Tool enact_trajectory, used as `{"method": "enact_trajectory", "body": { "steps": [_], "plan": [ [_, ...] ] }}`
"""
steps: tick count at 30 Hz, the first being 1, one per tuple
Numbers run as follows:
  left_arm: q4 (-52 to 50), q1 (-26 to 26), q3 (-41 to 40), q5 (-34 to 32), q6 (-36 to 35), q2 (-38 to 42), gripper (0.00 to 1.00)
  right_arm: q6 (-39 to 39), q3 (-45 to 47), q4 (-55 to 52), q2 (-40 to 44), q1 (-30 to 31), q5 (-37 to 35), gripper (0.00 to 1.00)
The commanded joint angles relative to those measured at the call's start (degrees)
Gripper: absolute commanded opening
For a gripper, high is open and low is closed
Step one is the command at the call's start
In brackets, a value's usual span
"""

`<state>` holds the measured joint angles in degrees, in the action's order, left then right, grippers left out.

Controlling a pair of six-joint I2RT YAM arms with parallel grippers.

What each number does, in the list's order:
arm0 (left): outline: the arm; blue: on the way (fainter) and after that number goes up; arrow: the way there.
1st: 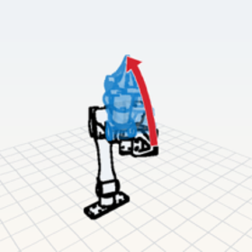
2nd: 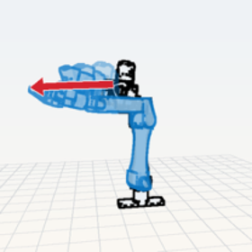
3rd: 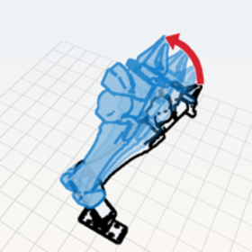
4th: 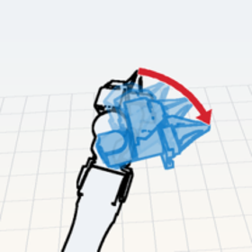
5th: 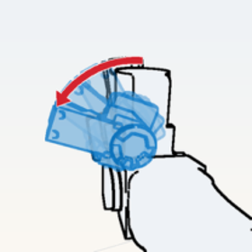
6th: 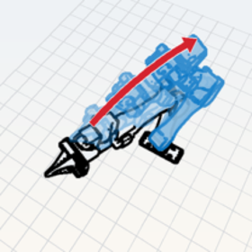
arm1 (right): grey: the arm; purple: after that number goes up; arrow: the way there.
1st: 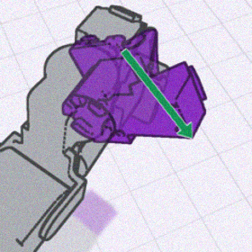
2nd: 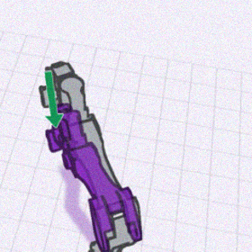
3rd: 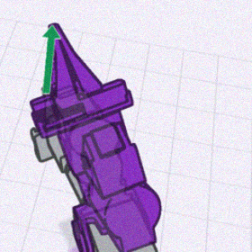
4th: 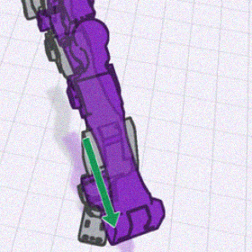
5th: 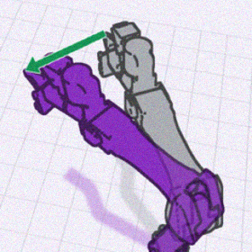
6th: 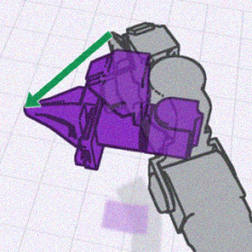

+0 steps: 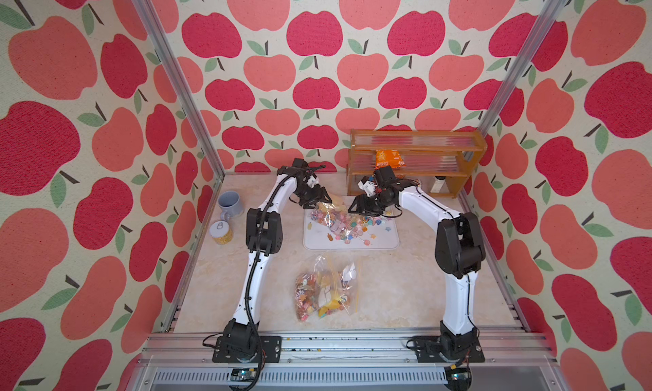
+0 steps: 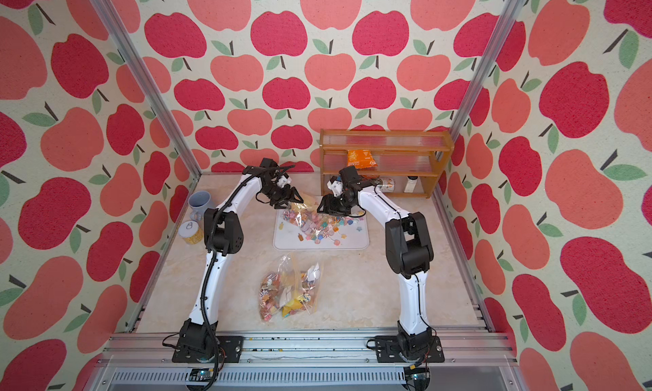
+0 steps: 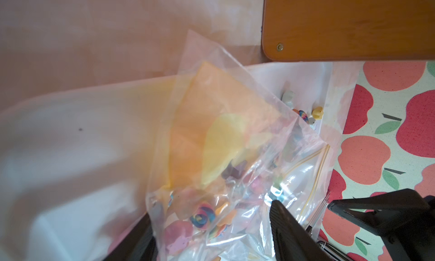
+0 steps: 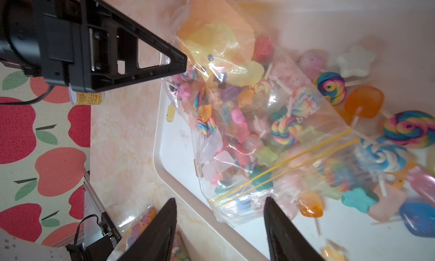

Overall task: Pour candies out of the ziploc bag
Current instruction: 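Pour the candies out of the ziploc bag onto the tray.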

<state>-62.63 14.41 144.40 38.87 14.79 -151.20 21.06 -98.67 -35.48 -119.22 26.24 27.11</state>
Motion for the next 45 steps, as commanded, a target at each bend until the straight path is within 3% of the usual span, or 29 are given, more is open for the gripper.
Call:
{"method": "enact_trajectory", "body": {
  "steps": [1,6,9,10,18,25,31,36,45],
  "plan": [
    [-3.81,0.04,0.9,-3.1,-2.11,-0.59,0.71,-0.49,-1.26,-1.05,0.21,0.04,1.15,0.61],
    [-3.92,0.73,1.51,-6.24,-2.38,-0.84,0.72,-0.38,-1.59,-1.12,-0.2,0.04,1.19,0.61],
    [-6.47,1.62,3.91,-9.78,-3.67,-1.92,0.67,-0.4,-1.88,-1.14,-0.71,0.04,1.4,0.61],
    [-6.95,1.8,4.05,-10.33,-3.84,-2.0,0.63,-0.34,-1.99,-1.08,-0.83,0.0,1.37,0.61],
    [-8.88,2.86,3.53,-14.1,-5.18,-1.82,0.02,0.77,-1.74,-0.1,-1.17,0.04,2.35,0.61],
    [-7.47,3.52,-0.36,-14.88,-5.65,4.02,0.0,0.78,-0.62,0.32,-0.34,0.12,2.35,0.6],
    [1.81,5.35,-12.98,-10.07,-4.44,16.26,0.0,0.67,1.91,1.41,-0.05,0.04,1.93,0.6],
    [5.39,5.35,-18.85,-8.02,-3.04,20.15,0.0,1.18,4.24,3.23,1.12,0.22,2.55,0.6],
    [9.28,6.45,-20.11,-7.16,-1.84,23.64,0.0,0.59,6.99,4.1,2.76,0.22,2.76,0.6]
  ]
}}
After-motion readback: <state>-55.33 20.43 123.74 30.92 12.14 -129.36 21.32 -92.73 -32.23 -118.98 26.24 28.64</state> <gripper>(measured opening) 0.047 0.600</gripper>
